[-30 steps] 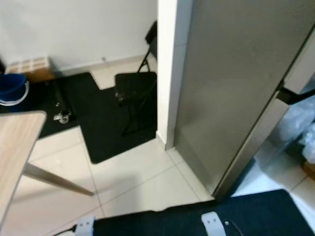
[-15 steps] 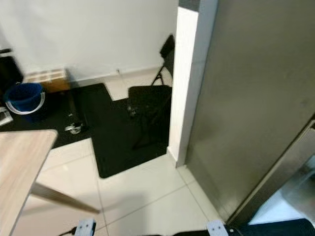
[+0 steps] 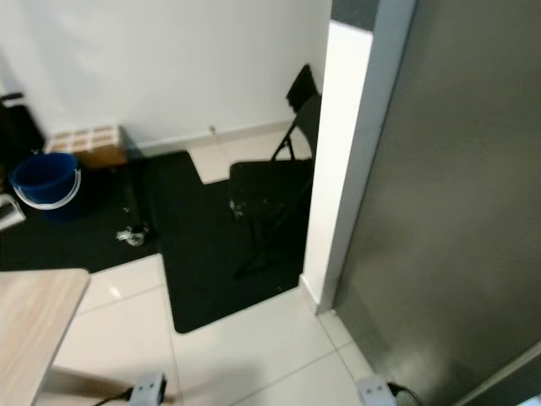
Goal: Restocking fridge
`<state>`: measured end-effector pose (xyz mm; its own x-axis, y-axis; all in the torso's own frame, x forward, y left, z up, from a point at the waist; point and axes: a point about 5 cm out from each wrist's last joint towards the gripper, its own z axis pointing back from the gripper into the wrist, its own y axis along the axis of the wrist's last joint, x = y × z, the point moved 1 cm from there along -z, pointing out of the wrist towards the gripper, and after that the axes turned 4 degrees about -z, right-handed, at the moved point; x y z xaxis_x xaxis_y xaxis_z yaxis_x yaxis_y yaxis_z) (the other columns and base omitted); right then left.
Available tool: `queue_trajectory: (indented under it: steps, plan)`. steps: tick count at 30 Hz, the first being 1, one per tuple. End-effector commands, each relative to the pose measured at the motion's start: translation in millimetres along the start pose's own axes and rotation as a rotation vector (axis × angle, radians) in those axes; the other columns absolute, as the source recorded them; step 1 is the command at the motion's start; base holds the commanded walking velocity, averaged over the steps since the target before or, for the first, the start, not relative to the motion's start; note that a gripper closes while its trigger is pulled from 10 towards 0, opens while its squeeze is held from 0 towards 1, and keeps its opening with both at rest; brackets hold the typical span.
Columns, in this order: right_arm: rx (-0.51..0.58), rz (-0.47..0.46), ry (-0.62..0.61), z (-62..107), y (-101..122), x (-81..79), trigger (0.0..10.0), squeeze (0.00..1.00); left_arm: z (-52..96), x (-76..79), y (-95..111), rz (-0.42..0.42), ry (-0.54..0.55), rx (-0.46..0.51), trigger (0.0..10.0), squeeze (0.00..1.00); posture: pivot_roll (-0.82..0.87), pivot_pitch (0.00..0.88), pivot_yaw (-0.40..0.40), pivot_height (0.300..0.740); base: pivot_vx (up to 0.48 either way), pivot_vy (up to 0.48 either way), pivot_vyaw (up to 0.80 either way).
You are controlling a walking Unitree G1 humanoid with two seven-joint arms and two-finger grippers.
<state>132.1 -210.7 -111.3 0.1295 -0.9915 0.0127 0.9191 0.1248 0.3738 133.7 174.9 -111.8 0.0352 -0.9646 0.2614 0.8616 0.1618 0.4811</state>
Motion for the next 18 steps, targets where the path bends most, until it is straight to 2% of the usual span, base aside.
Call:
queue_trajectory:
  steps: [1,6,18]
  plan:
    - [-0.021,0.008,-0.014,1.4,-4.8,5.4,10.0,0.0,0.3,2.8,-7.7,-0.006,-0.006,-0.029,10.0,0.0,-0.03,0.0,0.004,0.74,0.375,0.0,0.0]
    - [-0.02,0.004,-0.013,1.4,-5.1,5.2,10.0,0.0,0.4,2.3,-7.9,0.001,0.0,-0.029,10.0,0.0,-0.03,0.0,0.005,0.74,0.354,0.0,0.0]
    - [-0.017,0.001,-0.012,1.2,-3.8,4.9,10.0,0.0,-0.2,2.8,-6.3,0.014,0.003,-0.022,10.0,0.0,-0.03,0.0,0.003,0.74,0.0,0.0,0.0]
